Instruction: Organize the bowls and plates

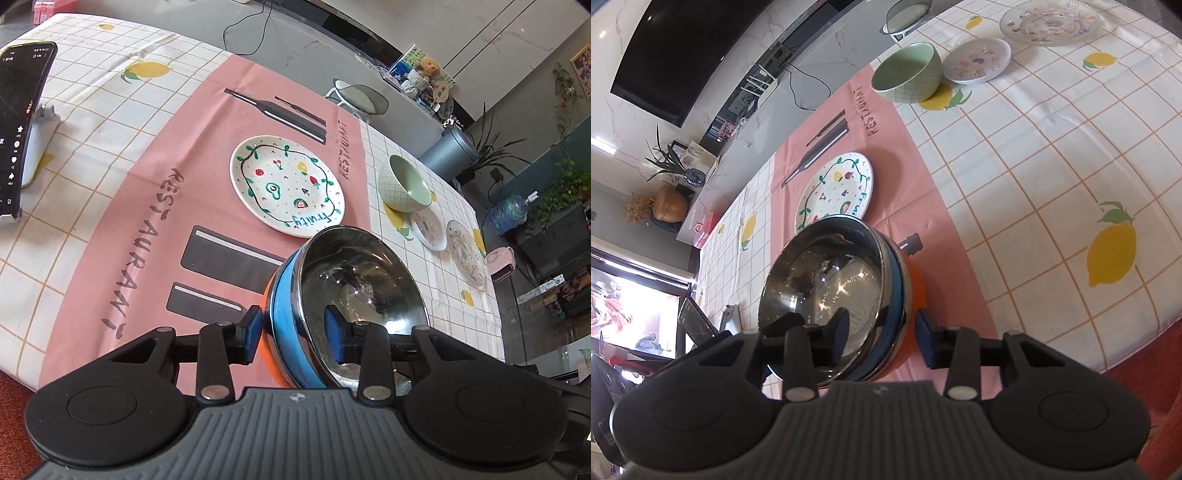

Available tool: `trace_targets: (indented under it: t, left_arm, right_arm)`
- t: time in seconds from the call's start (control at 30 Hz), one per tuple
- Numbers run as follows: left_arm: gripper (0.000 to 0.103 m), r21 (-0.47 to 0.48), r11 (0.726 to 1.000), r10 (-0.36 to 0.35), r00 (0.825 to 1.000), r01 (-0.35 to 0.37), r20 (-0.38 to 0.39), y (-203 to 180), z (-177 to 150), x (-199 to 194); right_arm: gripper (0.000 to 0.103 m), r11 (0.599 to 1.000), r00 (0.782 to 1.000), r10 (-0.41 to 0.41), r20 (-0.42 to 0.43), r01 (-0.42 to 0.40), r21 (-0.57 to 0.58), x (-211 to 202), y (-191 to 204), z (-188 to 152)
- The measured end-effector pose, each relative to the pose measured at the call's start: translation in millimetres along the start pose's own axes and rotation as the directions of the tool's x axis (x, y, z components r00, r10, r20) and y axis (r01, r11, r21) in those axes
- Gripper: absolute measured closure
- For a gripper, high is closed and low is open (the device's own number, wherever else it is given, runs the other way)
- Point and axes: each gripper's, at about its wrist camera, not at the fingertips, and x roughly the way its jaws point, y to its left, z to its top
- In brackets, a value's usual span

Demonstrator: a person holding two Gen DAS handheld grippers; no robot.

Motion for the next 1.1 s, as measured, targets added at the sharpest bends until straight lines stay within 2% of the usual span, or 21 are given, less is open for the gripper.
trace_targets:
  t: [0.13, 0.3, 0.4, 0.47, 0.5, 0.53, 0.6, 0.77, 0.97, 1.1]
  left_arm:
    - [0.067, 0.037, 0.999, 0.030, 1.000, -0.030, 0.003, -6.3, -1.2, 0.2]
    - [0.073, 0.048, 0.998, 0.036, 0.999, -0.036, 0.000, -9.3, -2.1, 2.0]
    - [0.073, 0.070, 0.997, 0.046, 0.999, -0.045, -0.003, -12.9, -3.1, 2.2]
    - [0.072, 0.074, 0.996, 0.050, 0.999, -0.049, -0.007, -14.4, -1.2, 2.0]
    - [0.066, 0.078, 0.996, 0.052, 0.999, -0.051, -0.004, -14.9, 0.9, 0.6]
    - [0.063, 0.082, 0.995, 0.054, 0.999, -0.054, 0.003, -15.1, 3.3, -1.5]
    - [0.056, 0.094, 0.994, 0.058, 0.998, -0.061, 0.030, -16.2, 10.1, -8.4]
    - [0.056, 0.171, 0.984, 0.041, 0.999, -0.046, 0.035, -28.0, 29.2, -18.4]
    - [0.056, 0.343, 0.939, -0.026, 1.000, 0.023, 0.006, -63.7, 52.8, -21.4]
    - [0.056, 0.470, 0.882, -0.047, 0.999, 0.043, -0.002, -90.9, 70.1, -14.7]
  right_arm:
    - [0.080, 1.000, 1.000, -0.016, 0.004, 0.016, -0.007, -0.8, 0.7, -0.3]
    - [0.082, 1.000, 1.000, -0.023, 0.009, 0.023, 0.002, -3.9, -3.9, 0.7]
    - [0.082, 1.000, 1.000, -0.023, 0.011, 0.023, 0.002, -5.4, -4.4, 1.1]
    - [0.080, 1.000, 1.000, -0.018, 0.006, 0.018, -0.002, -6.0, -4.0, 1.1]
    - [0.076, 1.000, 1.000, -0.014, 0.003, 0.015, -0.003, -6.7, -3.9, 1.7]
    - [0.066, 1.000, 1.000, -0.010, 0.001, 0.010, -0.007, -7.8, -3.8, 2.2]
    - [0.060, 1.000, 1.000, -0.003, 0.013, 0.003, -0.023, -12.7, -3.7, 5.3]
    - [0.053, 0.999, 0.997, -0.011, 0.070, 0.014, -0.036, -29.9, -12.0, 19.9]
    - [0.052, 0.996, 0.992, -0.064, 0.112, 0.070, -0.053, -39.2, -23.9, 52.8]
    - [0.053, 0.987, 0.985, -0.099, 0.139, 0.115, -0.112, -41.5, -26.0, 77.6]
